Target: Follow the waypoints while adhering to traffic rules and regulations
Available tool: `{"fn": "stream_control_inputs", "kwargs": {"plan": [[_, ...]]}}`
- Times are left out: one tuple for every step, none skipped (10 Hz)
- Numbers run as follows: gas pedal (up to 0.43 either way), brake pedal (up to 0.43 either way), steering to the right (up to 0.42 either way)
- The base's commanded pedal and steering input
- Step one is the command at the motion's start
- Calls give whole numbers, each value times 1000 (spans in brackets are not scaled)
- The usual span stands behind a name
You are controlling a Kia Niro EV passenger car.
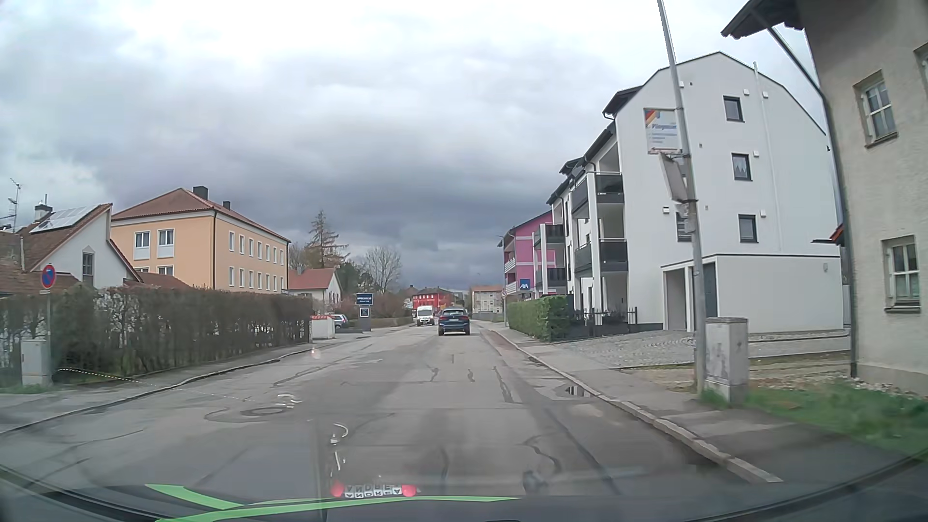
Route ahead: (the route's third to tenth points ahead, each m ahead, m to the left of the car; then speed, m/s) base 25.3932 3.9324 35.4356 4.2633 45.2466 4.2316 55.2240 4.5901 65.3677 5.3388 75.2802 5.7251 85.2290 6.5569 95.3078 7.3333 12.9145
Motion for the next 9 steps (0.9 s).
{"fn": "stream_control_inputs", "kwargs": {"plan": [[118,0,0],[118,0,0],[130,0,0],[130,0,0],[130,0,0],[130,0,0],[130,0,0],[150,0,0],[157,0,0]]}}
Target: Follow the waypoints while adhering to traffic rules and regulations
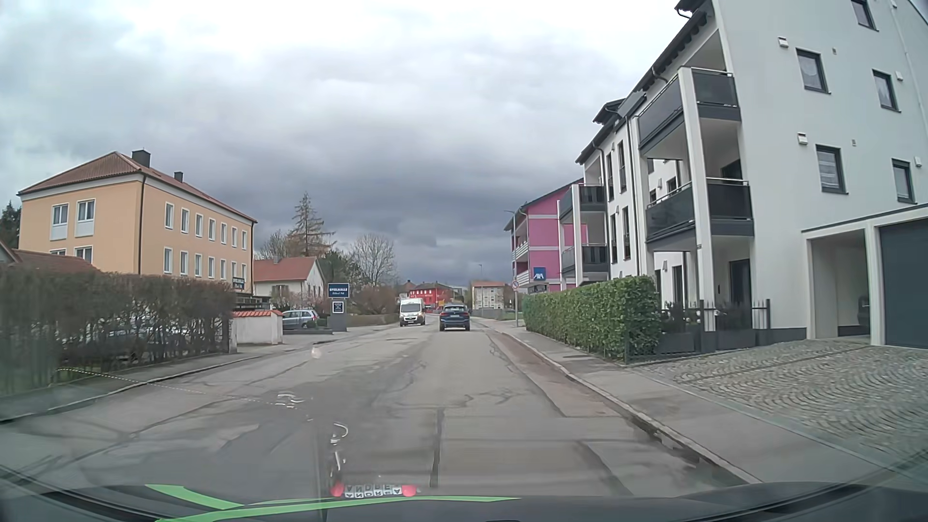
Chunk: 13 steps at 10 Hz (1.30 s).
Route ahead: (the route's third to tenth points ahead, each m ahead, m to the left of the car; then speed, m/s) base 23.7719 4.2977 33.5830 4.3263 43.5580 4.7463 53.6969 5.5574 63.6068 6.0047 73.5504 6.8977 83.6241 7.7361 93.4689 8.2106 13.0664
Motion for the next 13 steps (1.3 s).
{"fn": "stream_control_inputs", "kwargs": {"plan": [[150,0,0],[150,0,0],[150,0,0],[150,0,0],[150,0,0],[150,0,0],[150,0,0],[150,0,0],[150,0,0],[150,0,0],[150,0,0],[138,0,0],[130,0,0]]}}
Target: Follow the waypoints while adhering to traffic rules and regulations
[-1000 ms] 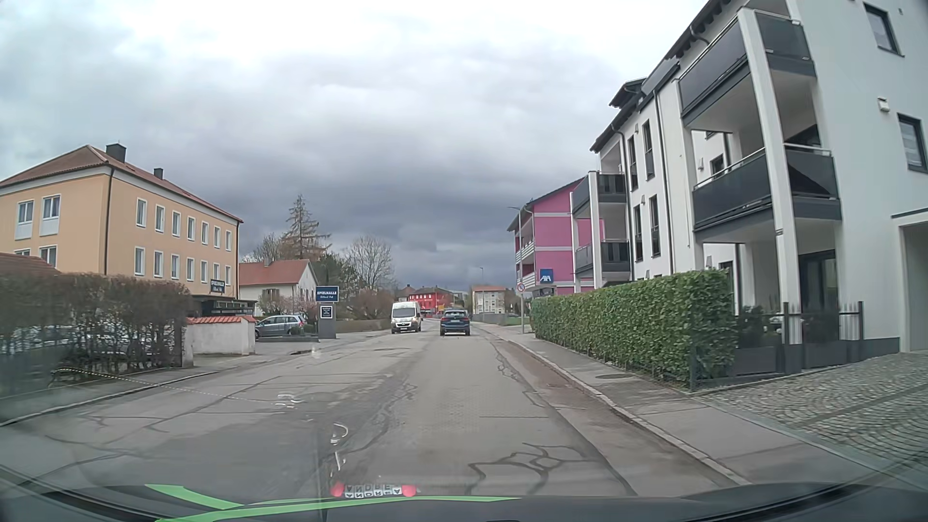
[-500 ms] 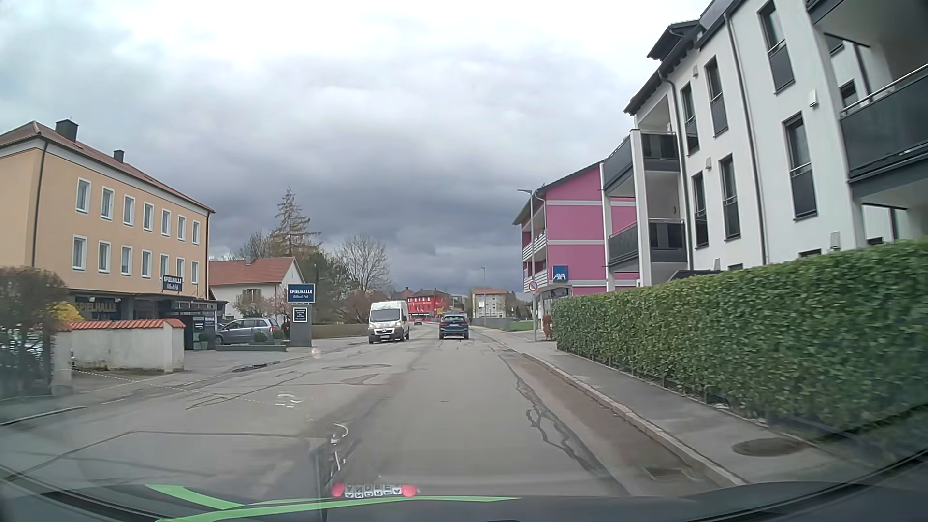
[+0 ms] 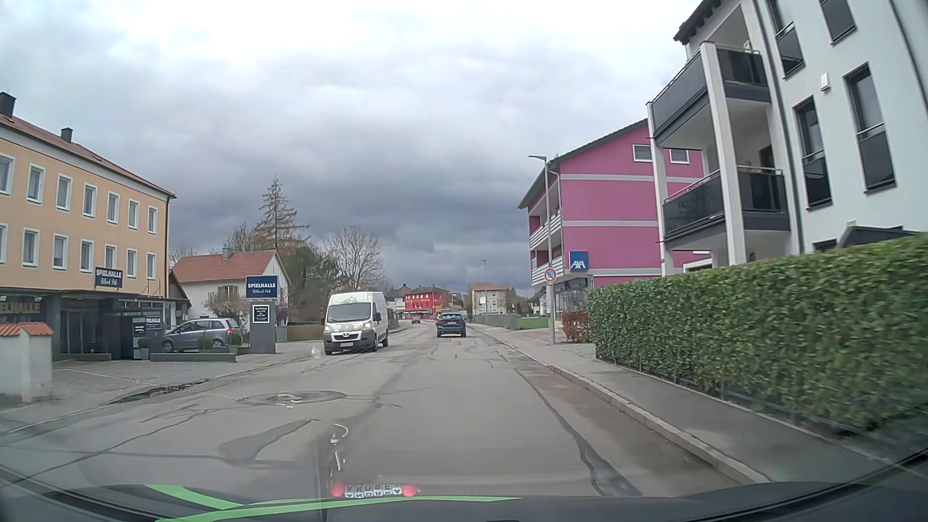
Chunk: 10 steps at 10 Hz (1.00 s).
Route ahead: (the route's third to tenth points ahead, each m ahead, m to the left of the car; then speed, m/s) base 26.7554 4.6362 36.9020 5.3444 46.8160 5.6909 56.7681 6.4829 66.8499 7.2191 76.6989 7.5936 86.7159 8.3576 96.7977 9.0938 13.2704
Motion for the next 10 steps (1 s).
{"fn": "stream_control_inputs", "kwargs": {"plan": [[118,0,0],[110,0,0],[110,0,0],[110,0,0],[110,0,0],[110,0,0],[110,0,0],[110,0,0],[110,0,0],[110,0,0]]}}
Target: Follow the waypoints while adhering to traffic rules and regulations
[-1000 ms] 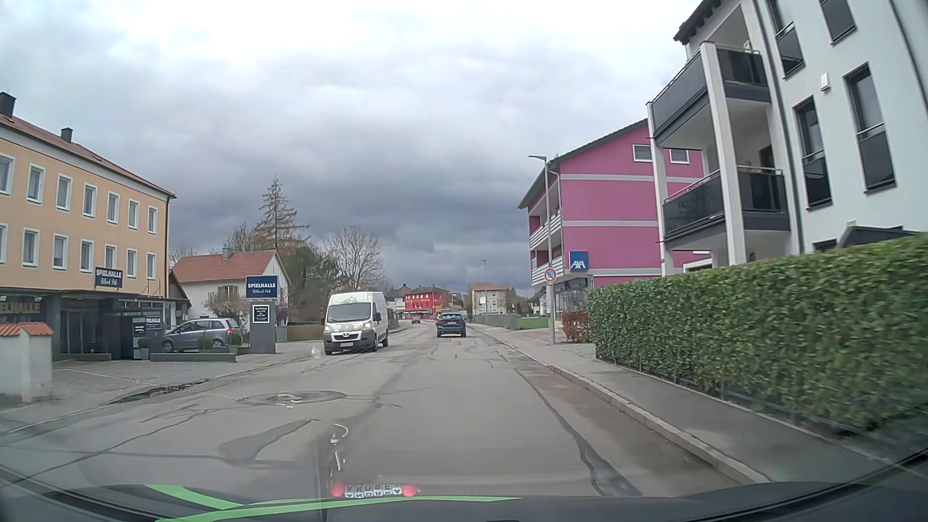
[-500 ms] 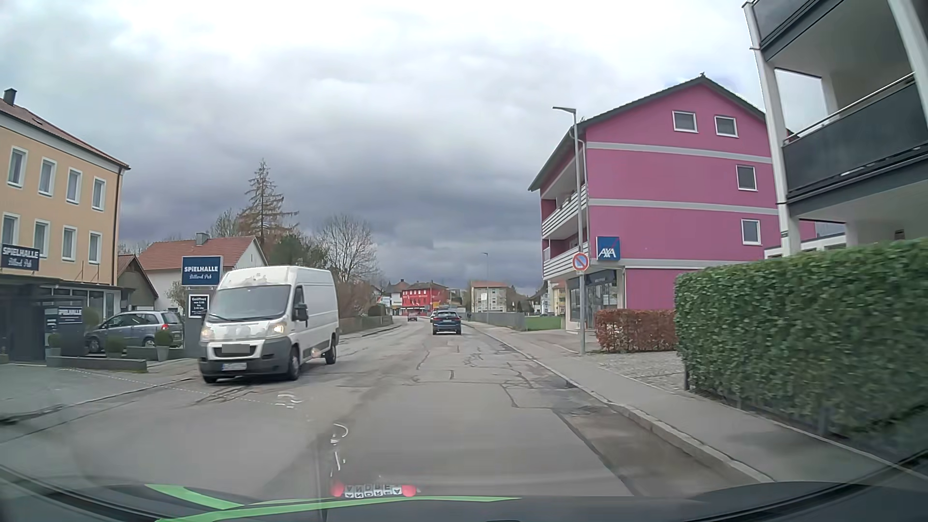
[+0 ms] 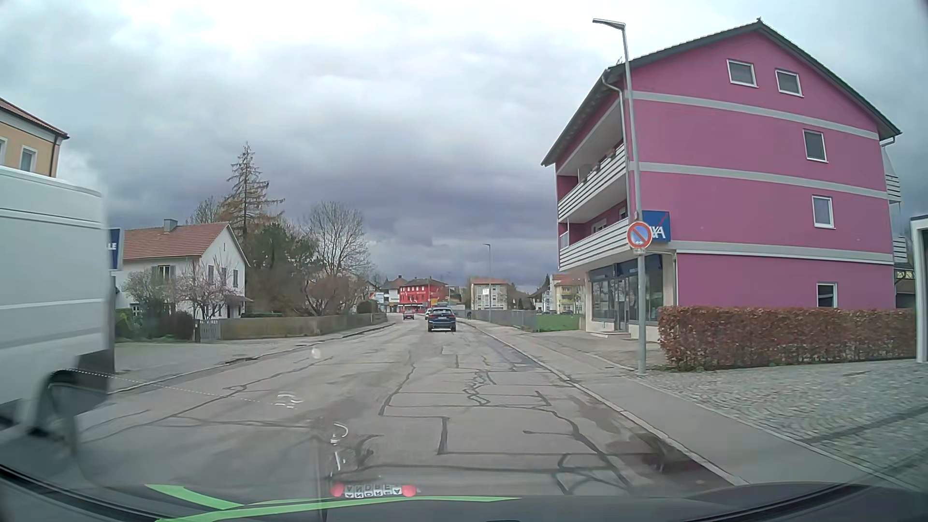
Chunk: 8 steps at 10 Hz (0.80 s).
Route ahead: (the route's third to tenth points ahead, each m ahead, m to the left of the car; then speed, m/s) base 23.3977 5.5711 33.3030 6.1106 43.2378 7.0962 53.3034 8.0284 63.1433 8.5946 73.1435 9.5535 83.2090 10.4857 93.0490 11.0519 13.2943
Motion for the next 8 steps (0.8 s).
{"fn": "stream_control_inputs", "kwargs": {"plan": [[110,0,0],[110,0,0],[110,0,0],[110,0,-1],[110,0,-1],[110,0,-2],[110,0,-2],[110,0,-3]]}}
